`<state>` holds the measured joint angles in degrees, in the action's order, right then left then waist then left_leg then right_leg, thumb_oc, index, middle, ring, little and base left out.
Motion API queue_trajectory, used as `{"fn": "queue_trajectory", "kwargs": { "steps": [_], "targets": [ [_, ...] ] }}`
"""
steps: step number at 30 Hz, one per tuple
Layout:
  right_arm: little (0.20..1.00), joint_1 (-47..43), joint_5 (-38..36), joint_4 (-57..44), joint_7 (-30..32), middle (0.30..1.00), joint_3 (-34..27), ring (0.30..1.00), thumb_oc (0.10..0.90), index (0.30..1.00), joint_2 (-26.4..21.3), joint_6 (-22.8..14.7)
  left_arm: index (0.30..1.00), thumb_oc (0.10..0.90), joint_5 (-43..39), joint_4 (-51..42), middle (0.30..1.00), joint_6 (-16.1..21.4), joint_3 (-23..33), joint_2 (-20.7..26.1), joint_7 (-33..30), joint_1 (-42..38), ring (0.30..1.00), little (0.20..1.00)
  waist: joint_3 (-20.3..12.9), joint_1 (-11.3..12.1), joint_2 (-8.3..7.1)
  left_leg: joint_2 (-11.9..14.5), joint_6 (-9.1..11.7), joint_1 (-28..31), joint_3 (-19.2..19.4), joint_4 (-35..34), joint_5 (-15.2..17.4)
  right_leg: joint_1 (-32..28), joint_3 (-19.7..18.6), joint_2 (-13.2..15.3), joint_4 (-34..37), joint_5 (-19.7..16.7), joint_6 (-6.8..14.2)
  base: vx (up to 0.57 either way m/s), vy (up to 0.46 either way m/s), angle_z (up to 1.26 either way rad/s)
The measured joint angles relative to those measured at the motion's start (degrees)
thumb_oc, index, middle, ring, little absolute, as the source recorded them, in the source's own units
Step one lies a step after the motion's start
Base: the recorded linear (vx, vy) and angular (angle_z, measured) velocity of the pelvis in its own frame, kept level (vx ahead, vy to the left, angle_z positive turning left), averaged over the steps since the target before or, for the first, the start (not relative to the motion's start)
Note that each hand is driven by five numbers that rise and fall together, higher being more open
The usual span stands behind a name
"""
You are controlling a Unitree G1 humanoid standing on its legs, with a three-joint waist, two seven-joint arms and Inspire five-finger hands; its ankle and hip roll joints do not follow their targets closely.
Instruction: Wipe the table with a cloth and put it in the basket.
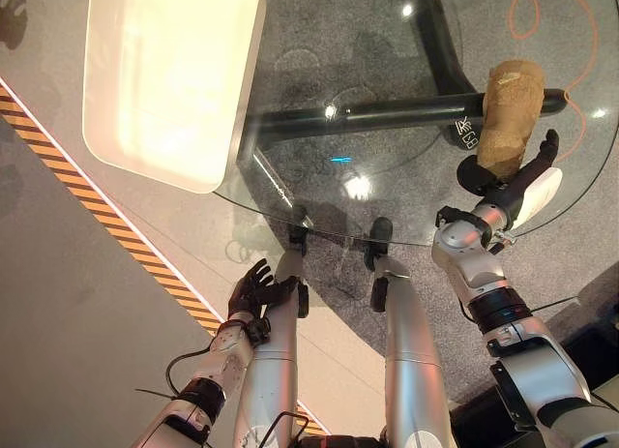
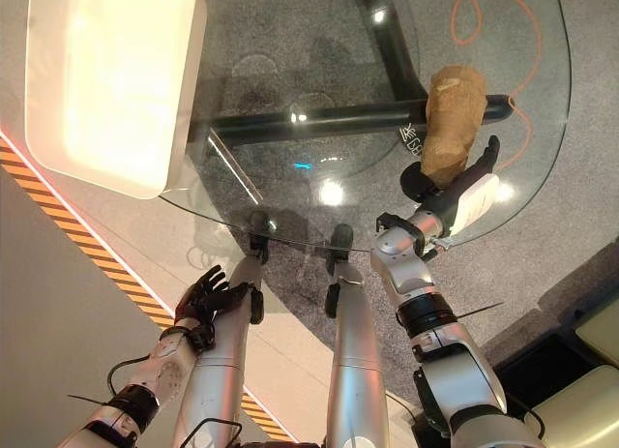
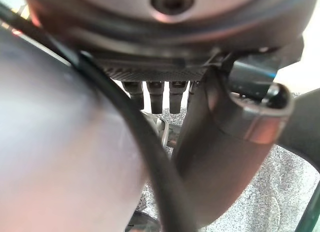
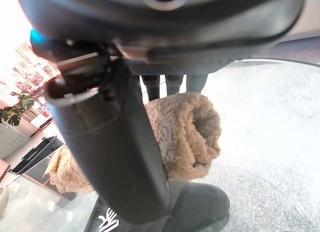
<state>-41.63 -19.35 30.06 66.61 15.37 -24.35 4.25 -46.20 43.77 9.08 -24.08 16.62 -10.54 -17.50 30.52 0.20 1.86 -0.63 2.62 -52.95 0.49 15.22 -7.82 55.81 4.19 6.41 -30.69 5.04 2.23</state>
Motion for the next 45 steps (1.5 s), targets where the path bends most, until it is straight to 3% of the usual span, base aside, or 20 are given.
{"fn": "queue_trajectory", "kwargs": {
  "steps": [6,7,8,10,21,36,41,45],
  "targets": [
    [0.9,-0.6,-1.1,0.3,0.0,0.9,-0.1,0.9,0.8,0.9,-0.7,-0.7,0.9,0.8,-0.3,0.0,0.9,0.0,-0.1,0.1,-0.1,0.0,0.9,0.9,0.0,-0.1,0.0,0.0,0.0,-0.3,0.0,0.0,-0.1,0.5,0.0,0.0,0.0,0.0,0.0,0.0,0.0,0.0],
    [0.798,-0.7,-1.3,0.4,0.0,0.813,-0.1,0.813,0.698,0.813,-0.7,-0.8,0.9,0.8,-0.4,0.0,0.9,0.0,-0.1,0.1,-0.1,0.0,0.9,0.9,0.0,-0.1,0.0,0.0,0.1,-0.3,0.0,0.0,-0.1,0.5,0.0,0.0,0.0,0.0,0.0,0.0,0.0,0.0],
    [0.546,-1.0,-1.9,0.8,0.0,0.596,-0.1,0.596,0.446,0.596,-0.8,-1.2,0.9,0.8,-0.4,0.0,0.9,0.0,-0.1,0.1,-0.1,0.0,0.9,0.9,0.0,-0.2,0.0,0.0,0.1,-0.3,-0.1,-0.1,-0.1,0.5,0.0,0.0,0.0,0.0,0.0,0.0,0.0,0.0],
    [0.2,-1.2,-3.3,1.2,-0.1,0.3,-0.1,0.3,0.1,0.3,-1.3,-2.0,0.9,0.8,-0.4,0.0,0.9,0.0,-0.1,0.1,-0.1,0.0,0.9,0.9,0.0,-0.1,0.0,0.0,0.1,-0.4,-0.1,-0.1,-0.1,0.6,0.0,0.0,0.1,0.3,0.0,0.0,0.0,0.0],
    [0.2,-2.9,-6.1,2.7,-3.1,0.3,-2.5,0.3,0.1,0.3,-4.5,-3.1,0.9,0.8,-1.1,-0.4,0.9,0.1,0.0,0.0,-0.2,-0.2,0.9,0.9,0.0,-0.1,0.0,0.0,-0.1,-1.5,-0.2,-0.1,-0.4,1.7,0.0,-0.1,-0.2,-0.1,-0.1,0.0,0.0,0.0],
    [0.2,-3.5,-5.8,4.6,-4.0,0.3,-2.6,0.3,0.1,0.3,-4.7,-2.9,0.9,0.8,-1.2,-0.5,0.9,0.8,0.0,-0.4,-0.1,-0.2,0.9,0.9,0.0,0.9,0.02,0.1,0.2,-1.5,-0.3,0.9,-0.2,1.6,0.1,-0.1,-1.2,0.0,-0.2,0.0,0.004,0.0],
    [0.2,-3.1,-4.3,3.6,-3.9,0.3,-2.5,0.3,0.1,0.3,-4.7,-1.4,0.9,0.8,-1.2,-0.5,0.9,0.9,0.0,-0.4,-0.1,-0.2,0.9,0.9,0.0,1.0,0.02,0.1,0.2,-1.5,-0.4,0.9,-0.3,1.5,0.1,-0.1,-1.3,-0.1,-0.3,0.0,0.006,0.0],
    [0.2,-1.9,-1.1,-1.6,-4.4,0.3,-2.5,0.3,0.1,0.3,-4.7,3.4,0.9,0.8,-1.2,-0.6,0.9,0.9,0.0,-0.5,-0.2,-0.2,0.9,0.9,0.0,0.9,0.08,0.0,0.0,-1.5,-0.4,0.8,-0.4,1.5,0.2,-0.1,-1.2,0.0,-0.2,0.0,0.0,0.0]
  ]
}}
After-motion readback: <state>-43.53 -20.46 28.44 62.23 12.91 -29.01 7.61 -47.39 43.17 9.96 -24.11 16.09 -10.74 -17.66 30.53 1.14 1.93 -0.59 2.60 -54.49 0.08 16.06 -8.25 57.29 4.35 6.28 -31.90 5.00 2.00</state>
